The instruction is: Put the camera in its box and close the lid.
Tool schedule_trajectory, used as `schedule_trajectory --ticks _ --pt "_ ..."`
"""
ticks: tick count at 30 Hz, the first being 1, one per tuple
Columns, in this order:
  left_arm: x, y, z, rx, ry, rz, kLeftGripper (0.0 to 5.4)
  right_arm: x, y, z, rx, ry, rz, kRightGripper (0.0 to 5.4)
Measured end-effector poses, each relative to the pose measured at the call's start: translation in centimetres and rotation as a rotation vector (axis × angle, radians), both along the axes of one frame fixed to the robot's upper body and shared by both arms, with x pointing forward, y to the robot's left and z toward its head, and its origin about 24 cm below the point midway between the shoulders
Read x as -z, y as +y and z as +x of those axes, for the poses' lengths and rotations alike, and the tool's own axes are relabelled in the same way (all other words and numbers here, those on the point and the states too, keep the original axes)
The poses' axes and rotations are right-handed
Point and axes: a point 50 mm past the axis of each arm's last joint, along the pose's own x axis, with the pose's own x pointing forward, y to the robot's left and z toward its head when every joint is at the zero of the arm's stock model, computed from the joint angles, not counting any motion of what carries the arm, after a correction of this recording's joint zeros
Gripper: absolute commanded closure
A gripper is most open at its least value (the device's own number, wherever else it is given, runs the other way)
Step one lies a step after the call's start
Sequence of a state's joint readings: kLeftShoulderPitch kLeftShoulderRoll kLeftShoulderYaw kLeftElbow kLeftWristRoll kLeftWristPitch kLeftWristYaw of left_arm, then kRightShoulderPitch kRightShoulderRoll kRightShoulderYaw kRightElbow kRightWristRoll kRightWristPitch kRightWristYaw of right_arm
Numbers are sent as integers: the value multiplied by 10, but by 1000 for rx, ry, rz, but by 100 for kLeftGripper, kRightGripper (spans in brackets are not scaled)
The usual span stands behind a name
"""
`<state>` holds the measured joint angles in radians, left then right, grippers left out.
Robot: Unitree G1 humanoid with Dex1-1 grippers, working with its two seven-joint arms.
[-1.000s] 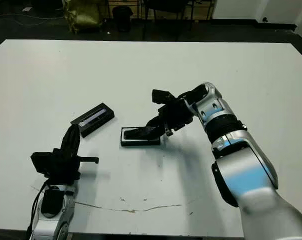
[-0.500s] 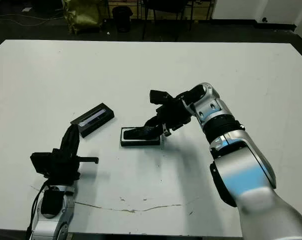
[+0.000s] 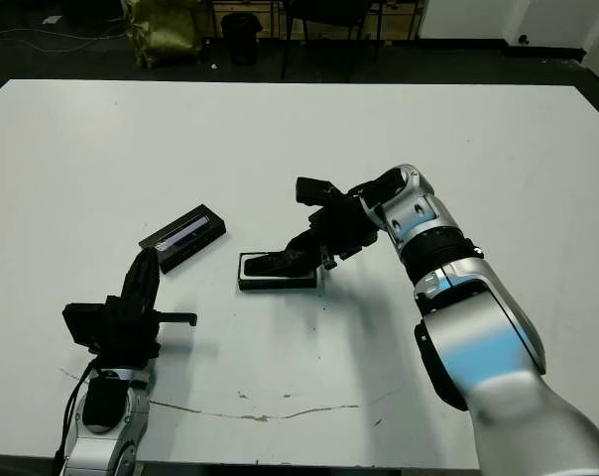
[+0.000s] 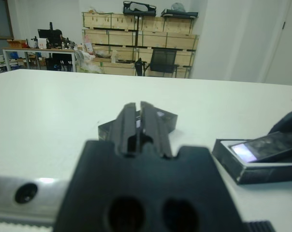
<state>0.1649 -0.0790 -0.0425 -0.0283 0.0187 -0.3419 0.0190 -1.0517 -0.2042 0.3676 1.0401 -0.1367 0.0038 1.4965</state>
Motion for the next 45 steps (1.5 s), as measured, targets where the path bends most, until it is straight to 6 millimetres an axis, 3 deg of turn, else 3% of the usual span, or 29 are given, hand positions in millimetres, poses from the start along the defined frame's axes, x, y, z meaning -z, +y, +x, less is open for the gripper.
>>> schedule_trajectory --ticks 19,30,34,41,45 --pt "-2 -2 0 -2 4 -1 540 -1 1 0 -54 8 -41 1" --pt "-1 -1 0 -3 7 3 540 -4 -2 2 -31 4 -29 1" --pt "0 -1 0 -2 5 -6 540 -15 -6 8 7 -94 15 1" --pt "0 -1 0 -3 5 -5 540 -43 -16 9 142 -229 274 1" --pt "-1 -1 0 -2 4 -7 540 -50 -21 -4 303 -337 452 57"
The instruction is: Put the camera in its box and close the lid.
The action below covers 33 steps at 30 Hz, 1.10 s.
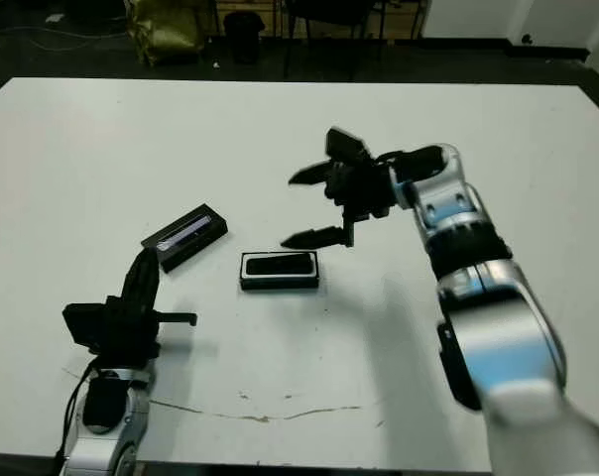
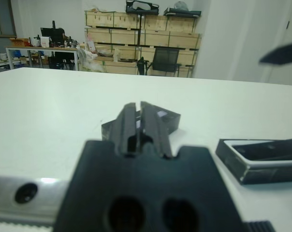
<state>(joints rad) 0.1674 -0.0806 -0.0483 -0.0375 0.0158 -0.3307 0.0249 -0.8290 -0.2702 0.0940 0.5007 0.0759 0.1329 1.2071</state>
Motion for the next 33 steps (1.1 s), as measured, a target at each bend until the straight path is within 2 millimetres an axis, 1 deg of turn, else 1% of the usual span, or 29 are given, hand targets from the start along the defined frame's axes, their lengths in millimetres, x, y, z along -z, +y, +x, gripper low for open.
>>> schedule_trajectory --ticks 3,5,8,10,13,17,21,27,33 --pt "0 0 0 2 -1 1 540 -6 0 -17 140 -137 104 129" --pt "0 -1 0 3 0 2 540 -5 3 -33 241 -273 156 175" --pt "0 -1 0 3 2 1 540 -1 8 -54 326 -466 181 243" --pt "-1 -1 0 5 4 0 540 4 12 -64 353 -537 175 289" --pt "0 -2 0 7 4 -2 540 15 19 -72 364 -591 154 358" --pt "-1 -2 0 7 4 -6 540 30 27 -77 369 -630 80 450" --pt "-1 -2 0 7 4 -5 540 35 32 -78 377 -692 17 537" --pt "-1 -2 1 11 3 -3 540 41 37 -79 377 -719 -46 537" --pt "0 -2 1 12 3 -4 540 49 38 -75 407 -708 -90 537"
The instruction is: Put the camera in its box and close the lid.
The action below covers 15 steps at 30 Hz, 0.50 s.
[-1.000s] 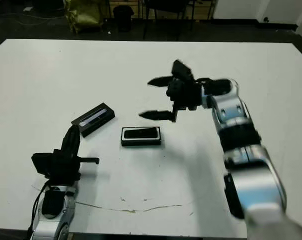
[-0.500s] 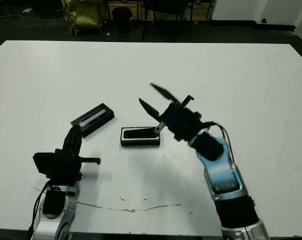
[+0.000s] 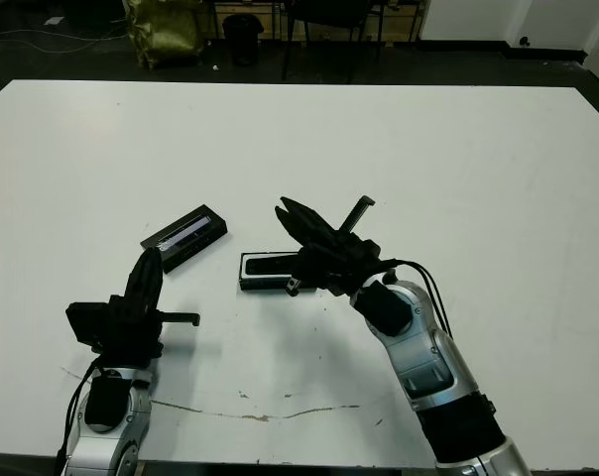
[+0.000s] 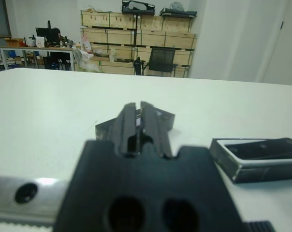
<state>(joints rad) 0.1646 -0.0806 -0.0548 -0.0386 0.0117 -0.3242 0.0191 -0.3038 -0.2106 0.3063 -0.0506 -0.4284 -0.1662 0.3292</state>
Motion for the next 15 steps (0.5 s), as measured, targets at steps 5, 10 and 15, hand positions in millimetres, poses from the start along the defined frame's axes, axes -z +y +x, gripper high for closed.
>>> schedule_trajectory --ticks 5,10,15 --pt "-1 0 0 -1 -1 0 540 6 3 1 10 18 -11 537" --pt "-1 0 0 0 0 1 540 13 6 2 30 58 -42 537" --pt "-1 0 0 0 0 2 540 22 6 1 36 103 -103 537"
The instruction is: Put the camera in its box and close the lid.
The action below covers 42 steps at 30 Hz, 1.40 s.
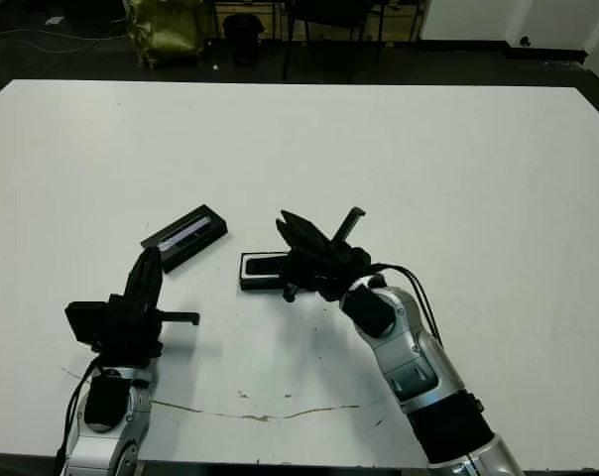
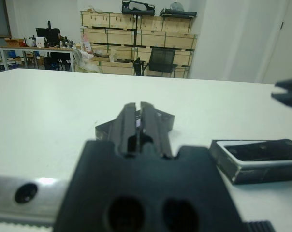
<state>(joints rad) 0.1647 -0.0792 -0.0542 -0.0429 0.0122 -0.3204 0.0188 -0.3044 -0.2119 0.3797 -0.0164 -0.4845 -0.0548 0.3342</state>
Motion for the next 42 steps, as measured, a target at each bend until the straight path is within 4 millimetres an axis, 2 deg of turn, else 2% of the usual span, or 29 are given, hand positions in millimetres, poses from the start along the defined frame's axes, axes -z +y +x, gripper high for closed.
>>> schedule_trajectory --ticks 9,22,34,42 --pt "-1 0 0 -1 -3 -2 540 31 -6 -9 1 106 -58 537" --pt "0 0 0 -7 -1 6 540 40 -16 -15 28 112 -84 537" --pt "0 0 -1 -8 -1 10 540 33 -27 -20 51 152 -84 537" --pt "0 1 -1 -7 1 9 540 25 -48 -23 151 181 -119 537"
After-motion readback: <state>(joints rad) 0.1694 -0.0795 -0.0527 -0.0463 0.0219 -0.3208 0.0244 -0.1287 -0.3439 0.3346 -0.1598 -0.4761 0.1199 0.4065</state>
